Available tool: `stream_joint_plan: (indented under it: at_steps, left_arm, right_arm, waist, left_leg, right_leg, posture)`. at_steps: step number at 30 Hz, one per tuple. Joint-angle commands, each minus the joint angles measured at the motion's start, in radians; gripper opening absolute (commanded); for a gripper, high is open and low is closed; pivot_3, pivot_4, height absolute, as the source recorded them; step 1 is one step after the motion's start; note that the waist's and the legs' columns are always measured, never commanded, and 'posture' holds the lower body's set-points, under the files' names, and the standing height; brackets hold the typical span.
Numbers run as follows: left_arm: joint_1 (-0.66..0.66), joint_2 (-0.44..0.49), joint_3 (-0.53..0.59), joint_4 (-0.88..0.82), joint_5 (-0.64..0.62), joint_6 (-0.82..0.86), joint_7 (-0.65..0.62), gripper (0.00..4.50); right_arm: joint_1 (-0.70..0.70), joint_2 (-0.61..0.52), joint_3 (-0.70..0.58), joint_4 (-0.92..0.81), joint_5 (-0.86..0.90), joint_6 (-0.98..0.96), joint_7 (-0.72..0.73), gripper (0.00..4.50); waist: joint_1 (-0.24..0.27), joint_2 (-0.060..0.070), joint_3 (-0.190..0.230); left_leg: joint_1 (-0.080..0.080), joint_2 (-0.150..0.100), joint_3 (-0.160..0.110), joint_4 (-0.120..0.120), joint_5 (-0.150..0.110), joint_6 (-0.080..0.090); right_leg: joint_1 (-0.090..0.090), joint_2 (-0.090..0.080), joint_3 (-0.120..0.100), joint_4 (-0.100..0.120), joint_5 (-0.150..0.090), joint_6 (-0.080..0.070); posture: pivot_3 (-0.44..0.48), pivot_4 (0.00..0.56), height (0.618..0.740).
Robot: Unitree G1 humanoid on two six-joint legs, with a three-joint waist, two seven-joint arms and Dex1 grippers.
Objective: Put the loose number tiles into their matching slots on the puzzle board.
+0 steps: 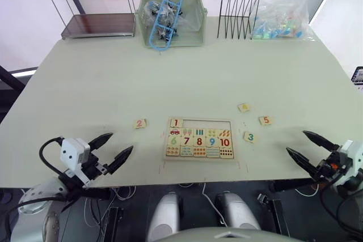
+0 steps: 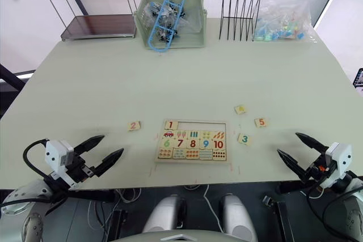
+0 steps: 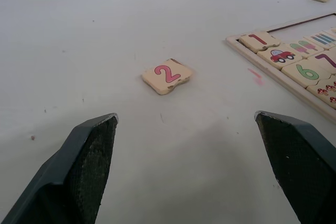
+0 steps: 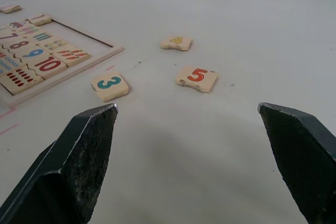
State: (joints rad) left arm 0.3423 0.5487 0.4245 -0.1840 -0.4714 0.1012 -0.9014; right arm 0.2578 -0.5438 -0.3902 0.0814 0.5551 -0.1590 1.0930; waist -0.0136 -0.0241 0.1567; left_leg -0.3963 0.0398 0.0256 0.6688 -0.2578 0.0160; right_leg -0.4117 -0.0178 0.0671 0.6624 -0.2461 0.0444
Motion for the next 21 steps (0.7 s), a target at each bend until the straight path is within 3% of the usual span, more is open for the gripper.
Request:
stream_joint_plan:
  at_steps: [1,13,21]
  left_arm:
    - [0.002,0.014,0.012,-0.012,-0.007,-0.019,-0.005,4.44]
    - [-0.018,0.063,0.017,-0.013,-0.015,-0.011,-0.028,4.44]
    - [-0.093,0.143,-0.016,0.090,0.004,-0.050,-0.134,4.44]
  right_arm:
    - [0.000,0.000,-0.016,0.003,0.006,-0.031,0.016,4.50]
    - [-0.024,-0.007,-0.018,0.033,0.043,-0.039,0.080,4.50]
    - [-0.047,-0.046,0.000,-0.031,0.137,0.036,0.232,4.50]
  waist:
    - [0.000,0.000,0.000]
    - [0.000,0.000,0.000]
    - [0.000,0.000,0.000]
  left_leg:
    - [0.000,0.000,0.000,0.000,0.000,0.000]
    - [0.000,0.000,0.000,0.000,0.000,0.000]
    - [0.000,0.000,0.000,0.000,0.000,0.000]
  right_leg:
    - [0.000,0.000,0.000,0.000,0.000,0.000]
    - [0.000,0.000,0.000,0.000,0.000,0.000]
    - [0.000,0.000,0.000,0.000,0.000,0.000]
  posture:
    - [0.000,0.150,0.740]
    - [0.000,0.150,0.740]
    - [0.000,0.150,0.740]
